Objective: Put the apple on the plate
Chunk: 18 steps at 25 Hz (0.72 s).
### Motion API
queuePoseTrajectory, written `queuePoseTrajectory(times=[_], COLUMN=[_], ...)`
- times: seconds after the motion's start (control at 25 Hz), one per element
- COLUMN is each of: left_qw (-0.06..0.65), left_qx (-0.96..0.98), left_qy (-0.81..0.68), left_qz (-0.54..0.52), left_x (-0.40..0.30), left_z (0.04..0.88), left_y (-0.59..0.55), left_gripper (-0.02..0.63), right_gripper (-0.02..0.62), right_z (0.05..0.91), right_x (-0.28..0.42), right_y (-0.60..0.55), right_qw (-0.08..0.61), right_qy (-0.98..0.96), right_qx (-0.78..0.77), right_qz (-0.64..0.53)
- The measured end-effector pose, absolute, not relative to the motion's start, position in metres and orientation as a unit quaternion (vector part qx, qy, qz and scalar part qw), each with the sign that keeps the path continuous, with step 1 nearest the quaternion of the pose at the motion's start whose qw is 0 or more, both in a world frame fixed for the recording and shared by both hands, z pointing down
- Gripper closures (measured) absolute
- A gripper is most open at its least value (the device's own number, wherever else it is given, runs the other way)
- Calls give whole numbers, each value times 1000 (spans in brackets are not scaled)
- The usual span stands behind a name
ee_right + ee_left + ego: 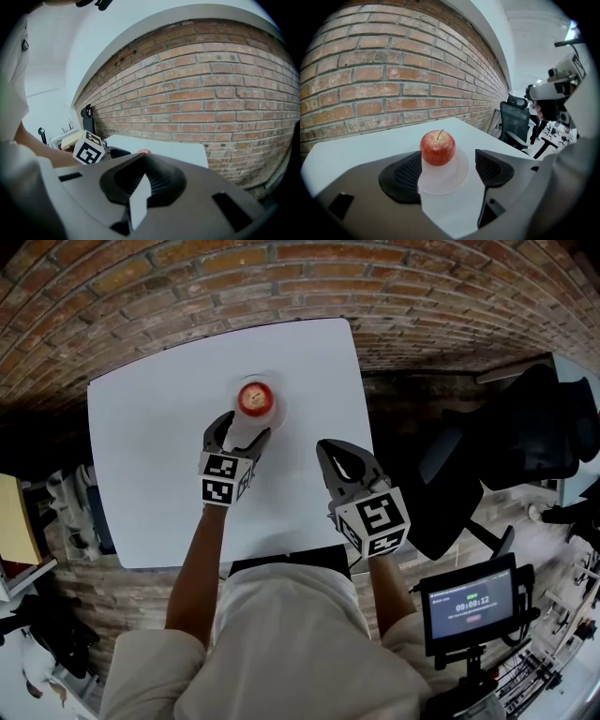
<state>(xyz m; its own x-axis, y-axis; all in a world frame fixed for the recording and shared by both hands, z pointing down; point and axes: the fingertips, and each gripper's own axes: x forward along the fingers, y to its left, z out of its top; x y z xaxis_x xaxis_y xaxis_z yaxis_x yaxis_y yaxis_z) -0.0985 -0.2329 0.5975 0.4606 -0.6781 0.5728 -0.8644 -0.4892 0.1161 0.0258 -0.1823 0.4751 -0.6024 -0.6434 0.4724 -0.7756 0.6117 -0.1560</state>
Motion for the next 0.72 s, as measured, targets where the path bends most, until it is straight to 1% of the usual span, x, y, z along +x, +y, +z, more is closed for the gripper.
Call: queuePoseTrajectory(times=[0.08,0.12,0.16,0.2,0.28,0.36,0.52,0.72], left_qw=[192,186,180,176,171,164,156,149], left_qx=[834,834,835,835,837,839,844,849], left_qy=[-465,-468,-472,-474,-476,-475,-467,-464], left_qz=[229,225,220,216,209,208,211,202], left_x=[-97,-98,-99,-99,-100,-99,-96,-93], left_z=[590,585,580,575,568,563,554,539], left_y=[-231,-230,-229,-228,-225,-222,-216,-210], left_gripper=[242,256,294,308,309,338,345,374], right_gripper=[594,594,594,594,594,594,594,594], right_z=[472,471,469,467,464,461,454,446], right_x=[27,27,28,28,29,30,32,32], right_y=[-180,-180,-179,-178,-177,-176,-174,-172], right_qw=[187,186,184,183,181,178,171,165], right_qy=[-879,-879,-880,-880,-881,-881,-883,-886], right_qx=[405,405,405,405,406,407,409,409], right_qz=[172,170,168,167,163,160,155,146])
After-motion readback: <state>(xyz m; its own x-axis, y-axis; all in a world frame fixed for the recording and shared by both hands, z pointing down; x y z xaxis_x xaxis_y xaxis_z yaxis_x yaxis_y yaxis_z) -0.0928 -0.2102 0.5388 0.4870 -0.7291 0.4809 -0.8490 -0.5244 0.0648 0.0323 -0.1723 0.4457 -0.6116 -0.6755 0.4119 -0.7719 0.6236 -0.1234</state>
